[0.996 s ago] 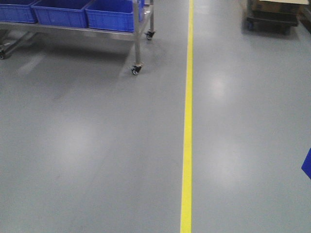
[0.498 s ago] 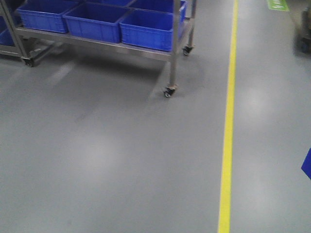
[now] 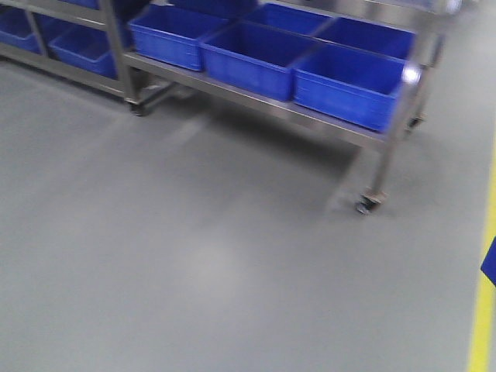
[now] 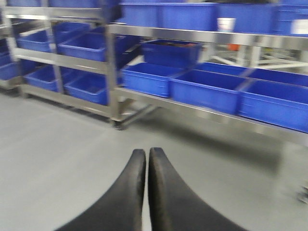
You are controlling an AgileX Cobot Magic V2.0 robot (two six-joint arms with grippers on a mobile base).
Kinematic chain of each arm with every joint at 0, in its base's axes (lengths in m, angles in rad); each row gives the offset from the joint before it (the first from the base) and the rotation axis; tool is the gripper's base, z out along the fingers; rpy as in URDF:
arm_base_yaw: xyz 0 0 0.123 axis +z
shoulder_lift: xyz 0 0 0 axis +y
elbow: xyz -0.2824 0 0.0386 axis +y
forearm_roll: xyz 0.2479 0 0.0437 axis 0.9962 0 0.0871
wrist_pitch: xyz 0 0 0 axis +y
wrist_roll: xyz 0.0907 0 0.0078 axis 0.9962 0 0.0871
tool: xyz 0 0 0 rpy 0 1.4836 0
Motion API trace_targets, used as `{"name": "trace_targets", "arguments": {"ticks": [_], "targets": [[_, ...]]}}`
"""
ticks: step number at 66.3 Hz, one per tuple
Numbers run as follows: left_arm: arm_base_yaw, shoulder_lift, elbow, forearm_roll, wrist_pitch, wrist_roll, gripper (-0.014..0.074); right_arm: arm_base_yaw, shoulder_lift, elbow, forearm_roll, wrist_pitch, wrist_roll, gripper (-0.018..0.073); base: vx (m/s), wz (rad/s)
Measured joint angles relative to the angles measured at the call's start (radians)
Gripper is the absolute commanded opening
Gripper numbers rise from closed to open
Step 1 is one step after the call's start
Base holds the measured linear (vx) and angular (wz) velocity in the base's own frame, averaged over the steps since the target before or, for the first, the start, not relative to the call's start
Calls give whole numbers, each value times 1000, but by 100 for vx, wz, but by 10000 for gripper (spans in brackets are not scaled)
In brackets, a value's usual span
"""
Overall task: Pour parts from conveyor to right shelf
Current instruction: 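Turn and drive up to the shelf of blue bins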
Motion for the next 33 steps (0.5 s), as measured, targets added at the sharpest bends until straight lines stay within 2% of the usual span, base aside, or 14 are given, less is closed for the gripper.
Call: {"name": "trace_targets", "arguments": {"ticks": [33], "targets": [[0, 0, 0, 0, 0, 0, -6, 0, 0, 0, 0, 2, 0, -5, 70, 66]]}}
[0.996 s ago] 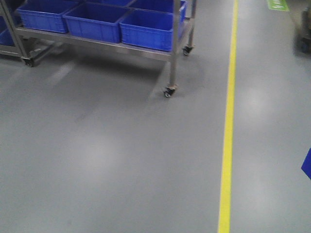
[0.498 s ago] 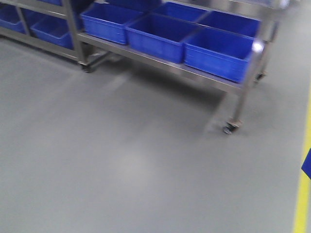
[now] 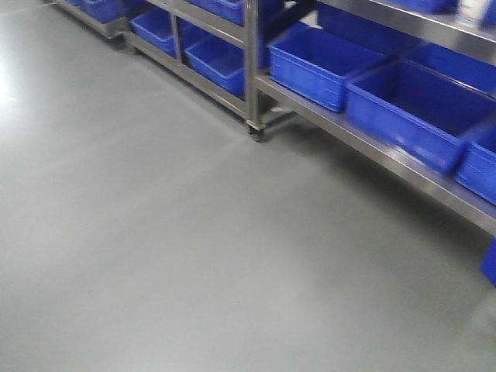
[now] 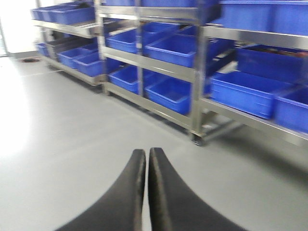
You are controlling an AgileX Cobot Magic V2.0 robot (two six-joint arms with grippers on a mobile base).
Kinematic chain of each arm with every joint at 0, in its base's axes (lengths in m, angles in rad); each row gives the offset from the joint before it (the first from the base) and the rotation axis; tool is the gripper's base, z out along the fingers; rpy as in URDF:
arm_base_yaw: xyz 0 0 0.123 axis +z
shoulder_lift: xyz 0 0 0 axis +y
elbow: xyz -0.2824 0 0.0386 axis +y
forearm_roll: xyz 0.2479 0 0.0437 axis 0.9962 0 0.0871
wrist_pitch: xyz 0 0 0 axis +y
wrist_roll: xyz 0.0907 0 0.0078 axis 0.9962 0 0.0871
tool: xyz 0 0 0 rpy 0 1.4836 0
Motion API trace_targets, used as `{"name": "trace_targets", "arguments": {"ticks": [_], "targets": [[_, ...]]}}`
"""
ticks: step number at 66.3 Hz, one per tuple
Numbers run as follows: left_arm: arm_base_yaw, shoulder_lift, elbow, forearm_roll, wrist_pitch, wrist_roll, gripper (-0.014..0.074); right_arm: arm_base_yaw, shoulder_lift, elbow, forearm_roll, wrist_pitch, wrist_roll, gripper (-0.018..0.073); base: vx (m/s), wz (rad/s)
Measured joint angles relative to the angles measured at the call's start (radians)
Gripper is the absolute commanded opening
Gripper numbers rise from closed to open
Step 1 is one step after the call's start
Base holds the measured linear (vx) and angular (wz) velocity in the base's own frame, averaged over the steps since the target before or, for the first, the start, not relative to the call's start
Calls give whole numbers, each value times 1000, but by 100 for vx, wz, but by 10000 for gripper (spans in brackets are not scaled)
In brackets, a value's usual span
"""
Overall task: Pour parts from conveyor to right shelf
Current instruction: 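Turn and drive up to the shelf of blue bins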
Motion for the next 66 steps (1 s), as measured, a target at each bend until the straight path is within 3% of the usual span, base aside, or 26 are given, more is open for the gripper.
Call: {"name": "trace_targets", "arguments": {"ticks": [66], "targets": [[0, 0, 0, 0, 0, 0, -6, 0, 0, 0, 0, 0, 0, -5, 76, 46]]}}
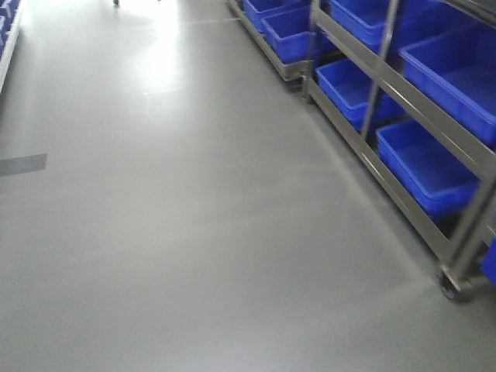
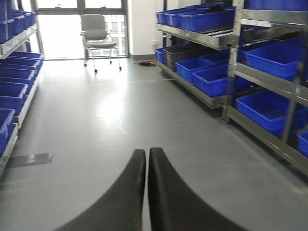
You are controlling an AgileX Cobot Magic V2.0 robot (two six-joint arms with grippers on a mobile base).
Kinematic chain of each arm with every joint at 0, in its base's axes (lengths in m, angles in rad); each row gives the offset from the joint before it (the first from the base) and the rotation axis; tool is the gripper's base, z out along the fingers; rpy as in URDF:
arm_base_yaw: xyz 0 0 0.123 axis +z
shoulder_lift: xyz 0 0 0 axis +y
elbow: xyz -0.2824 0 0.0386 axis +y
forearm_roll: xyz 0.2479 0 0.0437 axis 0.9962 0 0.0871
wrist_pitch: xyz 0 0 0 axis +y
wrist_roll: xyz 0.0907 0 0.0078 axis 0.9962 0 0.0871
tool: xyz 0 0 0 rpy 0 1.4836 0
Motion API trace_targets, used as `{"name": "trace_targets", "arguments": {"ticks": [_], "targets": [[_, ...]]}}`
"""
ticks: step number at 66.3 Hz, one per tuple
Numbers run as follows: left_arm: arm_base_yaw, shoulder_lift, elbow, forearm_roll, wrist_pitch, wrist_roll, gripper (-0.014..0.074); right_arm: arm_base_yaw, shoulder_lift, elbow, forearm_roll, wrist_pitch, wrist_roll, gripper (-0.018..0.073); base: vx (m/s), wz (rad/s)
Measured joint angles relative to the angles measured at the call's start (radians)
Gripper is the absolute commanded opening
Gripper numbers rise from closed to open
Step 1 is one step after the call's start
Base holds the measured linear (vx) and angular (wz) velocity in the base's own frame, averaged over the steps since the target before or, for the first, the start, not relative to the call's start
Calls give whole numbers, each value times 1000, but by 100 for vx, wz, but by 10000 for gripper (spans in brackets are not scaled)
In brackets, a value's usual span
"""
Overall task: Pour parts from conveyor to right shelf
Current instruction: 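Turn and drive up to the shelf of blue bins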
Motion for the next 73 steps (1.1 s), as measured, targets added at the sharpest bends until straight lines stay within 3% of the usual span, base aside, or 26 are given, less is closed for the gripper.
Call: {"name": "trace_targets", "arguments": {"ticks": [73], "targets": [[0, 0, 0, 0, 0, 0, -6, 0, 0, 0, 0, 0, 0, -5, 76, 18]]}}
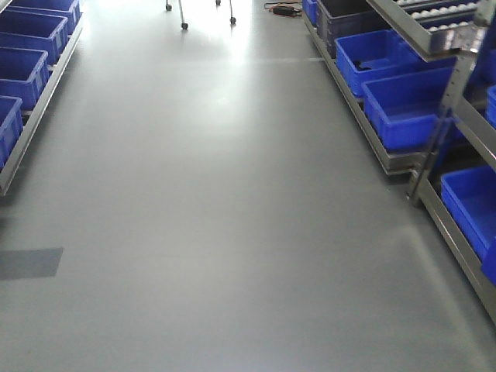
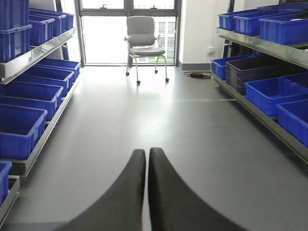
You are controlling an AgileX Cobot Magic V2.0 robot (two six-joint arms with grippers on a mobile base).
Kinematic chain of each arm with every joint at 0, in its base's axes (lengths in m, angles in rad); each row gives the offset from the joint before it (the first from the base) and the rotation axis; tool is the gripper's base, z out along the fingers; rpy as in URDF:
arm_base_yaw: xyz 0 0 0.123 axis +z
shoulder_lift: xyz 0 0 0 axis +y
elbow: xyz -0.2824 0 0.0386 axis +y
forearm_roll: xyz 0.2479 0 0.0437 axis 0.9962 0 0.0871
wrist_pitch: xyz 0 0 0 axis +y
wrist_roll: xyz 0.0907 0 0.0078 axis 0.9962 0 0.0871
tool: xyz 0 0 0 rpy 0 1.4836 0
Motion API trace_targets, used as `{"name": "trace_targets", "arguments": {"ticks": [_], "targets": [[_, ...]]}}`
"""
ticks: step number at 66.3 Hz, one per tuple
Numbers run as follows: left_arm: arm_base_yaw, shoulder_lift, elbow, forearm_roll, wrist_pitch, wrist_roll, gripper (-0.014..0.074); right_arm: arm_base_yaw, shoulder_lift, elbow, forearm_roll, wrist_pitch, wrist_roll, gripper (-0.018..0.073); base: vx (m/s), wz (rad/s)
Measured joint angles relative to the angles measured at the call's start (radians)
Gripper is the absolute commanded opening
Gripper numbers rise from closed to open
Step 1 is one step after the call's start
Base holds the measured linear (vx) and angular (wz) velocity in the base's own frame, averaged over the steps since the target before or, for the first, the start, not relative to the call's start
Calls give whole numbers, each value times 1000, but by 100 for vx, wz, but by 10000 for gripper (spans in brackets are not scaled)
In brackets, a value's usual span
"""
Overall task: Pour parts from conveyor to right shelf
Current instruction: 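Turn and drive up to the shelf of blue bins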
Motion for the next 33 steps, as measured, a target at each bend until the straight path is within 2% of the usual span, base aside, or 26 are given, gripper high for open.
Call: {"name": "trace_targets", "arguments": {"ticks": [33], "targets": [[0, 0, 0, 0, 0, 0, -6, 0, 0, 0, 0, 0, 0, -5, 64, 15]]}}
